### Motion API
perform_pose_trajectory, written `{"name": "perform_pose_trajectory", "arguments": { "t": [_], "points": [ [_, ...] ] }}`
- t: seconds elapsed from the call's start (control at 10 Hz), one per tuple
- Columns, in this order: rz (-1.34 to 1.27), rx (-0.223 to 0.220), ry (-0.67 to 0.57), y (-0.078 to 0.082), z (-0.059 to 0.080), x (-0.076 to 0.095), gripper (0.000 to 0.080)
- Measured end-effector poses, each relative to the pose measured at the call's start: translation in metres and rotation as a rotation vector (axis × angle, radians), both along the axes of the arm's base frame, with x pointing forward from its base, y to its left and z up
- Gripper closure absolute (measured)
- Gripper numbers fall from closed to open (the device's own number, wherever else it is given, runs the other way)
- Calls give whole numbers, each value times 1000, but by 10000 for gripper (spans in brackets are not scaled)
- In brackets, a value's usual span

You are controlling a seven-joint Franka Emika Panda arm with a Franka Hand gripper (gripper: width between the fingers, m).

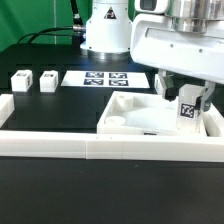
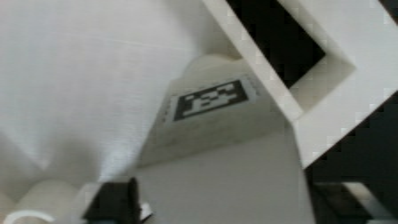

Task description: Assemble square table

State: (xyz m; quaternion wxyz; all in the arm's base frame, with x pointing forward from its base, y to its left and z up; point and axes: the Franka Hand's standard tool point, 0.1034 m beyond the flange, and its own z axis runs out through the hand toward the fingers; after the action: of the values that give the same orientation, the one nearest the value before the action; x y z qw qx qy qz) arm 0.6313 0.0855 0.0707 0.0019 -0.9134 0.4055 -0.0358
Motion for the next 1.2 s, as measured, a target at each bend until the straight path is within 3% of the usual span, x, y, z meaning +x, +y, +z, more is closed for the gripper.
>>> {"name": "perform_pose_trajectory", "arguments": {
  "t": [0.1,0.2,0.3,1.2],
  "points": [
    [0,0,0,0,0,0,235],
    [0,0,0,0,0,0,235],
    [0,0,0,0,0,0,168],
    [13,1,-2,1,2,1,151]
  ]
}}
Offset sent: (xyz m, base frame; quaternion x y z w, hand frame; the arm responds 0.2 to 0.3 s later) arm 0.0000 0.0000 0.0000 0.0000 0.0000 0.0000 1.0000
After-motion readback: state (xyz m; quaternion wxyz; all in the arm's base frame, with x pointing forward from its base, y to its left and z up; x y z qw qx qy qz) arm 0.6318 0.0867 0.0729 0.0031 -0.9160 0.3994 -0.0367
